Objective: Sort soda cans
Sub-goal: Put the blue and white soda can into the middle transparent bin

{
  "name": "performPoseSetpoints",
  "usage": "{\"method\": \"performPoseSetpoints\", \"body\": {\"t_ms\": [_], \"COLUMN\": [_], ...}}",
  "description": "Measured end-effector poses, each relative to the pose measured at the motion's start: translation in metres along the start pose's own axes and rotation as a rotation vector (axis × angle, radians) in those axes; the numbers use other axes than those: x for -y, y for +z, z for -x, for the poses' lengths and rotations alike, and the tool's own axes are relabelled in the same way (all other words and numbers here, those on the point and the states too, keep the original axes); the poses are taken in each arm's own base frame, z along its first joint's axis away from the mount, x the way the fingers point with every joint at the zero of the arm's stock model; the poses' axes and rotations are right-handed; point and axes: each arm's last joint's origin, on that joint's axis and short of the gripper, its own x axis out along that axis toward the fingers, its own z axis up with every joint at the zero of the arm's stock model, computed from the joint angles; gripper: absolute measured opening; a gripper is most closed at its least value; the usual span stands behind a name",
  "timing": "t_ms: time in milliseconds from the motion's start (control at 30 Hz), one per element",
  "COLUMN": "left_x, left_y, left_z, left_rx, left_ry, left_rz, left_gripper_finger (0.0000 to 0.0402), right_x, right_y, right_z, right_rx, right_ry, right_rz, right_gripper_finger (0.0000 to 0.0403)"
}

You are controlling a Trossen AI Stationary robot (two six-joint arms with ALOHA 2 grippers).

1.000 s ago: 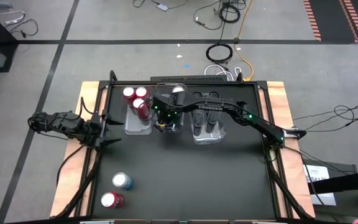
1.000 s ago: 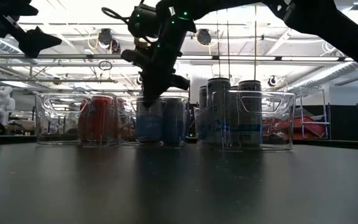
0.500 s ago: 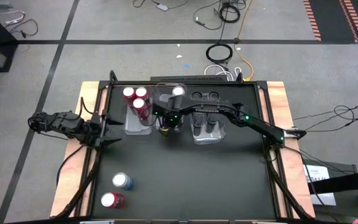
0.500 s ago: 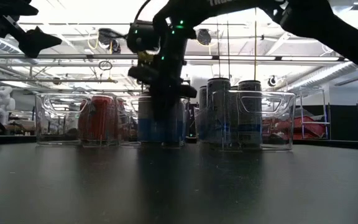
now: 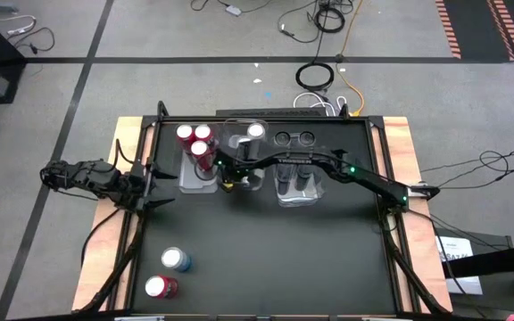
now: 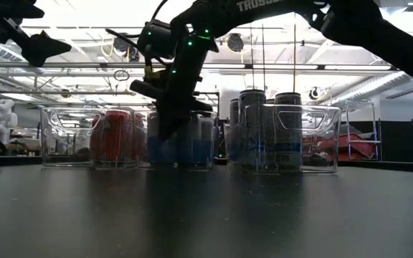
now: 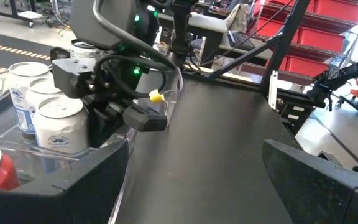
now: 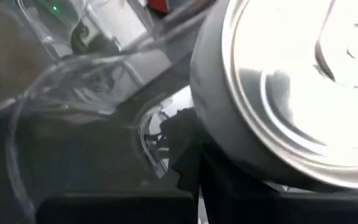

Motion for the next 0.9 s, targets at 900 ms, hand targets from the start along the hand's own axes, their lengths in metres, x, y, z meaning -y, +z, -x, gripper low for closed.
{"method": "performPoseSetpoints", "body": {"t_ms": [900], "left_x": [0.000], "left_y": [0.000], "left_z": [0.000], "left_rx": [-0.001], "left_ry": [-0.005], "left_rz": [0.001], "left_gripper_finger": [0.0377], "right_x": [0.014], "right_y": [-0.010], "right_z": [0.034], "right_rx": [-0.154], "right_ry": [-0.157], "right_rz": [-0.031], "right_gripper_finger": [0.0000]}}
